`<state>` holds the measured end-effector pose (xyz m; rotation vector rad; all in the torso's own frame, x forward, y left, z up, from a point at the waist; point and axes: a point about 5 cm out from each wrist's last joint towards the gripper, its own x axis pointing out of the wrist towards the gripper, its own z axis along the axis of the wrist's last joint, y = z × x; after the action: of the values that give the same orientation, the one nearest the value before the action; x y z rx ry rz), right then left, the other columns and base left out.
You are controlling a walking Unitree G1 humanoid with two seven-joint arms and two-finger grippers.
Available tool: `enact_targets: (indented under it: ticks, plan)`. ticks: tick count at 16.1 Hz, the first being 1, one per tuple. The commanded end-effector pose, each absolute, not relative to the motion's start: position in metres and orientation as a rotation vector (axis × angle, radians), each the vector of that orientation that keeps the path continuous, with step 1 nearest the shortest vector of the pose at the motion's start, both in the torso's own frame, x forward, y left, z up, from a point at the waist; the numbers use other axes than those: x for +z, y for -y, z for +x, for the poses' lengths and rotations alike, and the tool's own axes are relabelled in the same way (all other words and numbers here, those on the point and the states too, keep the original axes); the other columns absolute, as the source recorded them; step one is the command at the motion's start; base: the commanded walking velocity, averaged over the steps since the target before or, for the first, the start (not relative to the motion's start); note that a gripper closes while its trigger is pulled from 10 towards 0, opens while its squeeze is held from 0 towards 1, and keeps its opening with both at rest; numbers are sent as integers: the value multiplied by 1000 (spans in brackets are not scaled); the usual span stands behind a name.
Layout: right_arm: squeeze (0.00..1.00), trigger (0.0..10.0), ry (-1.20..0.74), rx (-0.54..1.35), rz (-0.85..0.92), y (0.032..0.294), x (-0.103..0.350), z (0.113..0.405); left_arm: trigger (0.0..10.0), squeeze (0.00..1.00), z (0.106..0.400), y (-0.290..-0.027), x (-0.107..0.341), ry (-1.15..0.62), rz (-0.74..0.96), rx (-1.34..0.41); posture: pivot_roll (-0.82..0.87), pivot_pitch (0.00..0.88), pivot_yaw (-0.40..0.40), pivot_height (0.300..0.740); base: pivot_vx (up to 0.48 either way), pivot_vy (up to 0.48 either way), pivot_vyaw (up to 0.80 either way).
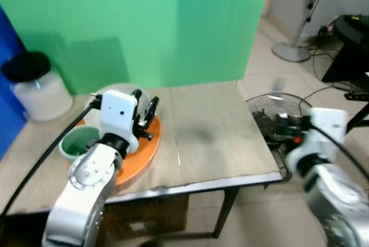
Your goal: Setting the table
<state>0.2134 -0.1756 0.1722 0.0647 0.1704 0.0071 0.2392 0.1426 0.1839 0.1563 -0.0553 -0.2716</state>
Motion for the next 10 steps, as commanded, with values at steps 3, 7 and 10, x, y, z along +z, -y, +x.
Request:
enact_targets:
  ticks: [3,7,10]
  plan:
    - [0,10000,-160,-35,37,179,171,204,10000,0,232,-149,173,8,164,-241,127,0,-9,740,0,0,-800]
    - [0,10000,-209,-27,-64,196,154,175,10000,0,232,-140,166,-14,171,-326,96,0,37,740,0,0,-800]
    - [0,10000,-198,-41,-81,203,155,173,10000,0,238,-141,165,-15,154,-349,75,0,62,740,0,0,-800]
